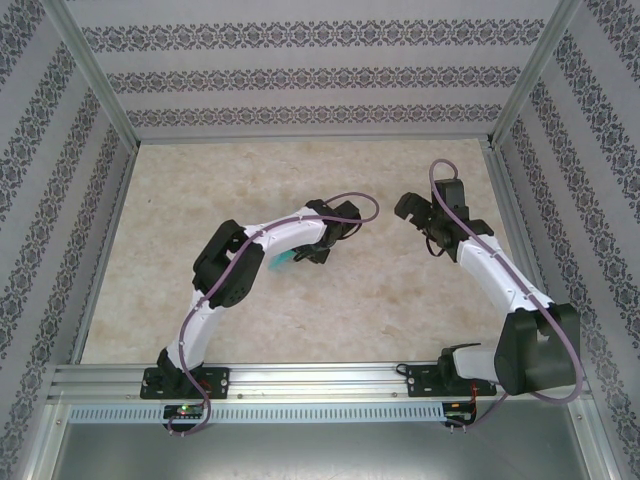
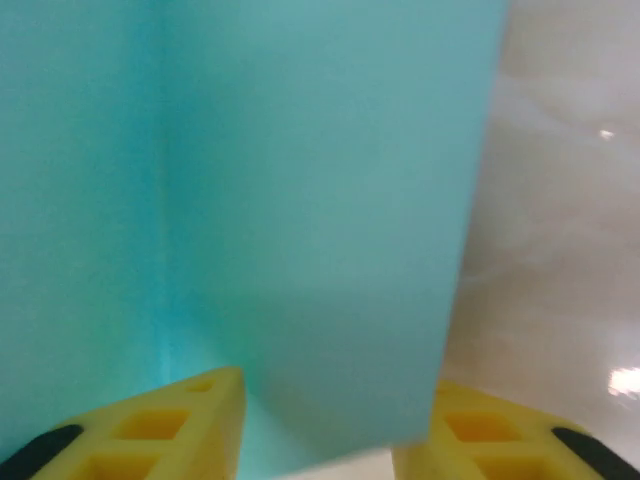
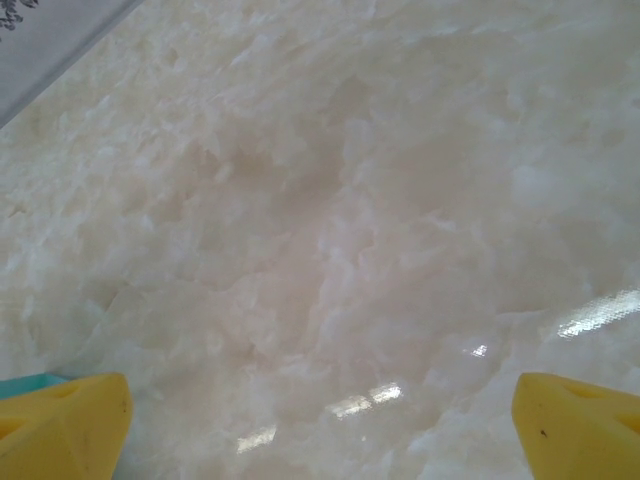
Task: Fold a paper plane with a square sheet of paper (pick it up from the middle)
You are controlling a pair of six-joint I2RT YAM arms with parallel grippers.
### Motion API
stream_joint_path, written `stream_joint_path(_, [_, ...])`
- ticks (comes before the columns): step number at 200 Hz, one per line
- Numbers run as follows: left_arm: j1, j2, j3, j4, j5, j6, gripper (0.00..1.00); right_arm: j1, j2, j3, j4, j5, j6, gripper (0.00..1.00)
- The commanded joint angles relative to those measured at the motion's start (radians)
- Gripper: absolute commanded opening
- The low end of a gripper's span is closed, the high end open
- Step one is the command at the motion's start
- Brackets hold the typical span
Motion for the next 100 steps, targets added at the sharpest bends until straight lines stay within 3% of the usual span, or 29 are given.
stream_joint_path(1, [-0.007, -0.114, 0.031, 0.076, 0.178, 0.029, 0.55, -0.011, 0.018, 0.039, -0.002, -0.043, 0.01, 0.98])
stream_joint_path(22, [0.006, -0.197, 0.02, 0.128, 0.259, 0.05, 0.71, -0.004, 0.046, 0.053, 0.012, -0.105, 0.01, 0.97])
stream_joint_path(52, [0.08, -0.323, -0.063, 0.22, 0.359, 0.04, 0.84, 0.07, 0.121, 0.101, 0.045, -0.181, 0.004, 0.89])
stream_joint_path(100, [0.31, -0.478, -0.308, 0.341, 0.482, -0.083, 0.86, 0.318, 0.35, 0.326, 0.045, -0.231, -0.018, 0.64])
